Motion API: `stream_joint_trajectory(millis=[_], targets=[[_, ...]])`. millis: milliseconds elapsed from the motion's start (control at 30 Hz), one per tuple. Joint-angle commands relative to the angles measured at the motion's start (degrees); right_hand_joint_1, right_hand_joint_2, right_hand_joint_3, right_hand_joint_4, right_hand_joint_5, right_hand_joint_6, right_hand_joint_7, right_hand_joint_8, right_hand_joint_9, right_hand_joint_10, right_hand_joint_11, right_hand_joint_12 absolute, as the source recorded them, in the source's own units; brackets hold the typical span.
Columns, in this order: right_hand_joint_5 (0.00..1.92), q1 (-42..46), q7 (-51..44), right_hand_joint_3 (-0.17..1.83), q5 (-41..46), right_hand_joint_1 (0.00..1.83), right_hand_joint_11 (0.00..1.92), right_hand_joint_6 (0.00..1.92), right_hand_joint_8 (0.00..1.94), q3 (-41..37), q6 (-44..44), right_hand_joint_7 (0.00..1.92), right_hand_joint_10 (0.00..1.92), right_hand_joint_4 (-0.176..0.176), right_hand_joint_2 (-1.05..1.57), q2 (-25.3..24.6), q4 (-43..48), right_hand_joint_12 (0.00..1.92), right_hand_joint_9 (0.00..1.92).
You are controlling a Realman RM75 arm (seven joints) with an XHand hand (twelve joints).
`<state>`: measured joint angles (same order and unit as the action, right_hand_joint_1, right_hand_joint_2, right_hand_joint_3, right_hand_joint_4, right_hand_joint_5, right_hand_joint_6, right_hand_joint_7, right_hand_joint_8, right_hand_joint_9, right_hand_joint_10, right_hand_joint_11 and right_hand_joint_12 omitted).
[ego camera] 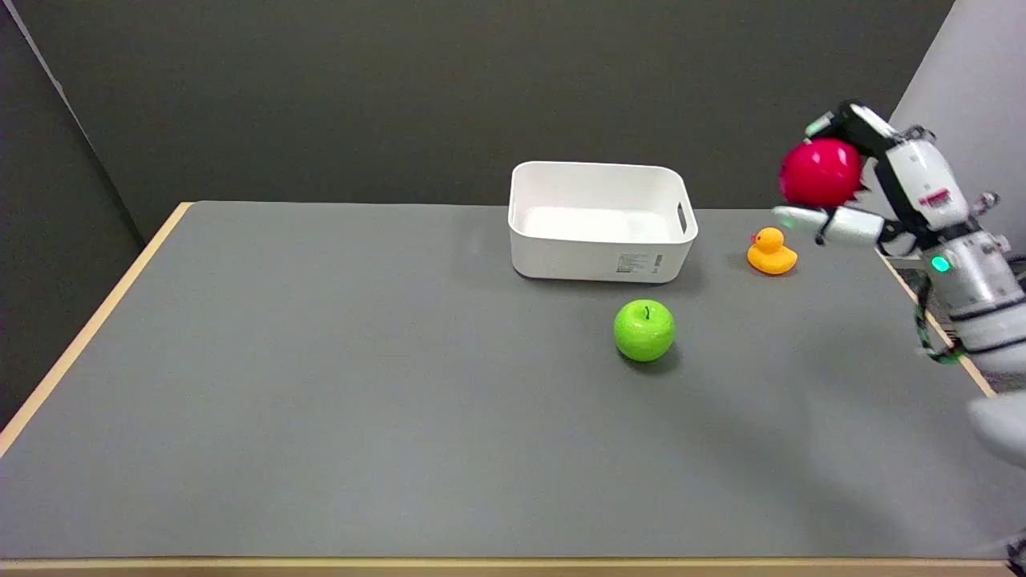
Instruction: Place the pomegranate into the white box.
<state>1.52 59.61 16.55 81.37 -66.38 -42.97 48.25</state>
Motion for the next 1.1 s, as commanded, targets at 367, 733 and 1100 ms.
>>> stream_joint_trajectory(millis=[367,733,1100], targets=[[0.52,-45.6,-0.4,0.11,-20.9,1.19,0.61,1.51,1.39,26.4,22.1,0.86,1.28,-0.176,1.22,-16.4,-22.2,1.67,0.77],[0.52,-50.4,-10.4,0.23,-21.4,1.19,0.56,1.54,1.36,26.5,40.9,0.86,1.30,-0.175,1.16,-24.2,-24.3,1.66,0.73],[0.51,-49.0,-22.2,0.20,-9.4,1.19,0.55,1.56,1.35,27.2,42.3,0.85,1.28,-0.176,1.18,-25.3,-24.4,1.67,0.73]])
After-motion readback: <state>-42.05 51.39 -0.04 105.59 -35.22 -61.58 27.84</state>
